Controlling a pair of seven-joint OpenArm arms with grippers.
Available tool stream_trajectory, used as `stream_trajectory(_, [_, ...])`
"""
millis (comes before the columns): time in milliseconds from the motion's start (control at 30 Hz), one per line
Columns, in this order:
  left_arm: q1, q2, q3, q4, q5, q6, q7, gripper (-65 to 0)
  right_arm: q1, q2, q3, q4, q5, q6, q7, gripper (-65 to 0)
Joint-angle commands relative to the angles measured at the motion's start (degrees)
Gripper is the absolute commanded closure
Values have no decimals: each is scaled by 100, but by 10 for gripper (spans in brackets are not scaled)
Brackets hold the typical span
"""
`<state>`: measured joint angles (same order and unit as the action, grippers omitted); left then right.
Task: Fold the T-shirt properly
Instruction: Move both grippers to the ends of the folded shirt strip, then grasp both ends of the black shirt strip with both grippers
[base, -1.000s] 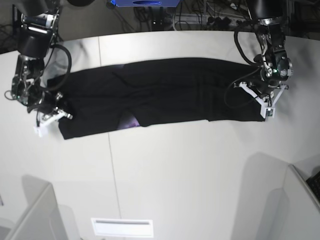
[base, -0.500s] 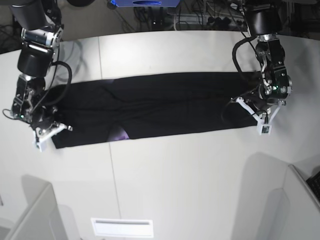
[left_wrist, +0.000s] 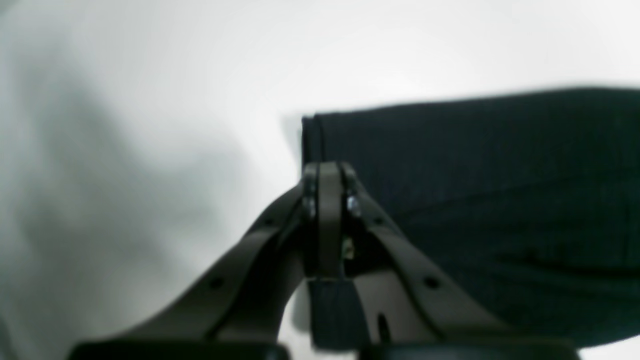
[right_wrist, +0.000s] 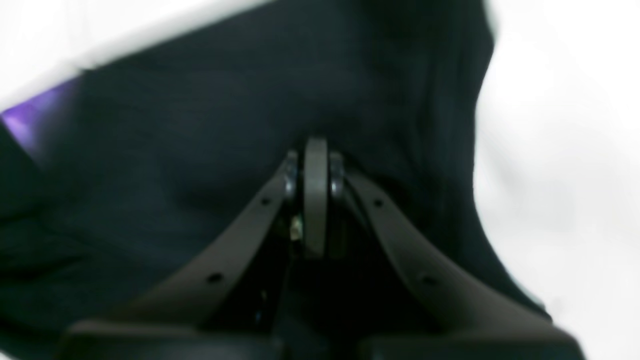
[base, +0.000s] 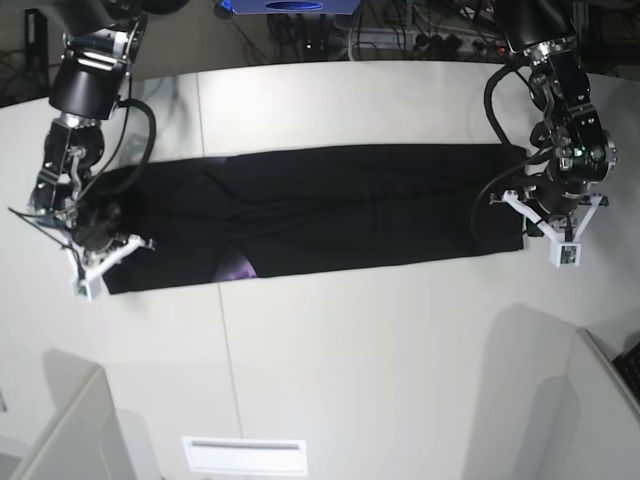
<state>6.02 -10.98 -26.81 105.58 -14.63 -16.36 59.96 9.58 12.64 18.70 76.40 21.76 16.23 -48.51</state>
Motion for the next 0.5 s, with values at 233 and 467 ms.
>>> stream_trajectory(233, [237, 57, -1394, 594, -18, -1639, -120, 0, -303, 6, -265, 2114, 105, 43, -103, 0])
stream_trajectory(467, [404, 101, -2124, 602, -18, -2364, -155, 0, -682, -3, -336, 3072, 97, 43, -208, -153])
